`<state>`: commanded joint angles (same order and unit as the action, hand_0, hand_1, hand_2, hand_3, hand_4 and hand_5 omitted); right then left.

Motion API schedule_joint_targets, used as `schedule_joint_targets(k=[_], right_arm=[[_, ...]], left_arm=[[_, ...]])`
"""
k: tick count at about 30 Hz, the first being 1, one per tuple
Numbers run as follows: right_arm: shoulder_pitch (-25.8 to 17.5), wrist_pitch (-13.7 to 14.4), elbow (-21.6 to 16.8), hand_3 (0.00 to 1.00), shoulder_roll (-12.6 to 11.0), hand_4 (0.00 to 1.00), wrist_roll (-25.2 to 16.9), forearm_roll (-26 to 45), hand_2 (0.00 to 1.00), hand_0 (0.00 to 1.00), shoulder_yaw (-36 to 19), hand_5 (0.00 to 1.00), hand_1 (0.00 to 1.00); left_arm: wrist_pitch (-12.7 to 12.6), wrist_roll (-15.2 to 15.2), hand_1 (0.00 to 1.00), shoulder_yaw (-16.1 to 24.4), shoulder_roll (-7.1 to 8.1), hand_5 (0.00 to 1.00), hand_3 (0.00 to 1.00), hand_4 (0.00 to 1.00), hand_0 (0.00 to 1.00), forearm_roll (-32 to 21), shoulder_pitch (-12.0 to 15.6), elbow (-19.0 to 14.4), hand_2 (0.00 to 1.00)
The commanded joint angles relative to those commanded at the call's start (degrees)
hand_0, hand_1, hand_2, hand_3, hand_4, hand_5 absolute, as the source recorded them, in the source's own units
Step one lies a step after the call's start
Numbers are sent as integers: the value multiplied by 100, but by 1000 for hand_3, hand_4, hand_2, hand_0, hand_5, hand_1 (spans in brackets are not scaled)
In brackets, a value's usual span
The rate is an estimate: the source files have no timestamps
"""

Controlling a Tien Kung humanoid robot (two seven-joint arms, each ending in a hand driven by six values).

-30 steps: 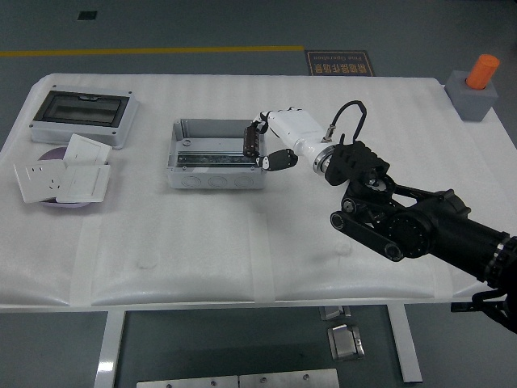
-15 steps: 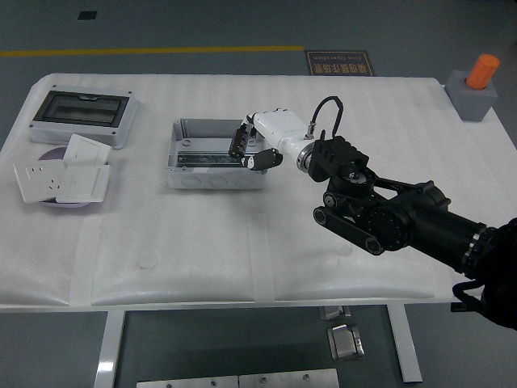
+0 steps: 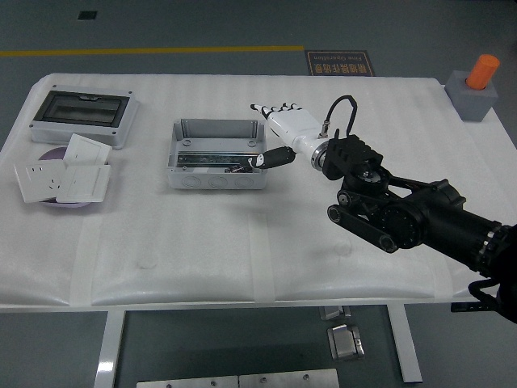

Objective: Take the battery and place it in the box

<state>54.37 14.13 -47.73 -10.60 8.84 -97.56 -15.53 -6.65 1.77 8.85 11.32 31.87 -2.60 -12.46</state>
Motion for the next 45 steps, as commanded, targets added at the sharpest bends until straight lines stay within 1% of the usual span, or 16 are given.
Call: schedule_joint_targets(k=[7, 9, 10, 12, 15, 16, 21, 22, 30, 33, 34, 45], right_arm=[[-210, -29, -13, 998, -886, 998, -82, -31, 908, 998, 518, 702, 914], [-253, -43, 12, 998, -1090, 998, -101, -52, 908, 998, 626, 702, 914], [-274, -54, 31, 978, -1193, 998, -111, -74, 867, 998, 670, 700, 891], [-303, -63, 52, 978, -1342, 998, -131, -104, 867, 998, 718, 700, 891], [-323, -59, 67, 978, -1473, 998, -164, -123, 867, 998, 762, 700, 891], [-325, -57, 76, 947, -1504, 998, -174, -126, 840, 989, 783, 688, 863], [-341, -30, 148, 947, -1582, 998, -229, -96, 840, 989, 884, 688, 863], [-347, -22, 157, 930, -1589, 998, -236, -91, 828, 975, 900, 676, 849], [-378, 16, 225, 916, -1603, 998, -294, -9, 824, 966, 1077, 675, 843], [-360, 32, 225, 916, -1586, 998, -297, 0, 824, 966, 1083, 675, 843], [-350, 37, 225, 918, -1577, 998, -297, 2, 818, 959, 1084, 660, 843], [-264, 98, 317, 910, -1401, 998, -303, 77, 816, 956, 1227, 651, 842]], left_arm=[[-12, -14, 617, -32, -15, 474, 627, 580, 593, -87, 26, 9, 506], [-17, -25, 617, -52, -15, 474, 627, 580, 593, -115, 22, 9, 506], [-19, -29, 617, -58, -14, 472, 626, 577, 592, -122, 20, 10, 506], [-21, -34, 617, -66, -14, 472, 626, 577, 592, -129, 16, 11, 506], [-25, -42, 617, -77, -13, 472, 626, 577, 592, -140, 12, 11, 506], [-26, -45, 617, -80, -13, 460, 622, 544, 593, -143, 10, 11, 504], [-29, -66, 617, -115, -9, 460, 622, 544, 593, -176, 2, 3, 504], [-29, -68, 617, -117, -8, 460, 622, 533, 593, -176, 1, 2, 504], [-29, -74, 616, -113, 5, 458, 622, 528, 592, -157, 4, -6, 504], [-29, -75, 616, -109, 7, 458, 622, 528, 592, -141, 0, -7, 504], [-29, -75, 616, -105, 6, 458, 622, 526, 592, -134, -2, -7, 504], [-24, -82, 616, -111, 4, 460, 622, 523, 592, -124, -29, -17, 504]])
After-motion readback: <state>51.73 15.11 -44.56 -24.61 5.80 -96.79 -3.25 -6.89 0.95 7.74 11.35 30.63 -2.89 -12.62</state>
